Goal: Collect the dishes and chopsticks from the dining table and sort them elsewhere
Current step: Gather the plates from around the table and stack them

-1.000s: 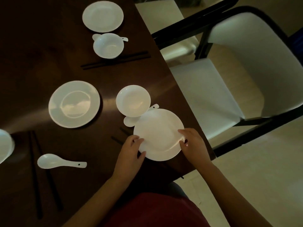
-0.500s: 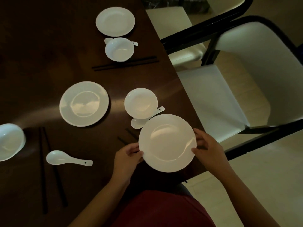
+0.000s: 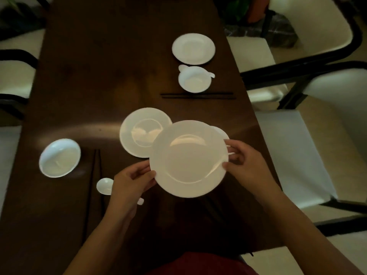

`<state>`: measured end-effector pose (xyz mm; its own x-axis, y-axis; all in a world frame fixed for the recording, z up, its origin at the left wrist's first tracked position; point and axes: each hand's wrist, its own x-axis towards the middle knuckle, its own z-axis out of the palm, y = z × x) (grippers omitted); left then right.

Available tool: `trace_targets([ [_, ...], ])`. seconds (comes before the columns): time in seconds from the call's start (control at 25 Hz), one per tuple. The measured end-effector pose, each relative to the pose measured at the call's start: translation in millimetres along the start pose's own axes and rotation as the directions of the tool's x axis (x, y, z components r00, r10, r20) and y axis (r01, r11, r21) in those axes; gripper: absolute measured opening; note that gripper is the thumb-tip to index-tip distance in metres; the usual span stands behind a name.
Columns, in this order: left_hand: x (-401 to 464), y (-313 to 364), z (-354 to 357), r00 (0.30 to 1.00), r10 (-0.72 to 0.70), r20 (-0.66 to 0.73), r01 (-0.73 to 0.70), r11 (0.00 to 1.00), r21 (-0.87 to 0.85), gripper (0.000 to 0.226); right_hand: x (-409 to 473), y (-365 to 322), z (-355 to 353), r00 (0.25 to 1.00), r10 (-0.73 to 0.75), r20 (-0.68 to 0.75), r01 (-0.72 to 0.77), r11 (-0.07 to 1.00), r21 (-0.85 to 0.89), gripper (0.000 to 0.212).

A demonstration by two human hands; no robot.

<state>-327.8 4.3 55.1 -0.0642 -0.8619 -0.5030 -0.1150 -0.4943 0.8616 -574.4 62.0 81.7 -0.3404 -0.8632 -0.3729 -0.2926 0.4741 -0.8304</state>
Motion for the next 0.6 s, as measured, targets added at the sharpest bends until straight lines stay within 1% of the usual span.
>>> trace_targets([
  [0.12, 40.4, 8.3, -27.7, 0.990, 0.012, -0.138, -0.013, 1.000, -0.004, 0.028, 61.3, -27.6, 39.7, 0.994, -0.102, 0.048, 0.107, 0.987, -0.122, 0.045],
  [0.2, 69.4, 8.9, -39.9, 0.979, 0.007, -0.204, -0.004, 1.000, 0.017, 0.029, 101.0, -39.7, 68.6, 0.987, -0.126, 0.101, 0.143, 0.970, -0.194, 0.042],
  [0.28, 95.1, 6.3, -47.1, 0.970, -0.007, -0.242, 0.015, 0.999, 0.031, 0.033, 134.6, -45.6, 95.0, 0.981, -0.117, 0.154, 0.157, 0.948, -0.278, 0.042],
  [0.4, 123.4, -0.2, -51.4, 0.957, -0.042, -0.288, 0.063, 0.996, 0.062, 0.033, 167.1, -43.4, 119.0, 0.970, -0.120, 0.210, 0.190, 0.916, -0.353, 0.040],
  [0.48, 135.9, -5.5, -55.0, 0.947, -0.049, -0.317, 0.081, 0.993, 0.087, 0.032, 178.8, -39.9, 128.4, 0.966, -0.116, 0.231, 0.202, 0.896, -0.395, 0.040],
  [0.6, 145.6, -10.1, -61.1, 0.938, -0.022, -0.346, 0.074, 0.988, 0.138, 0.031, 186.0, -35.6, 135.9, 0.962, -0.138, 0.235, 0.228, 0.878, -0.420, 0.039],
])
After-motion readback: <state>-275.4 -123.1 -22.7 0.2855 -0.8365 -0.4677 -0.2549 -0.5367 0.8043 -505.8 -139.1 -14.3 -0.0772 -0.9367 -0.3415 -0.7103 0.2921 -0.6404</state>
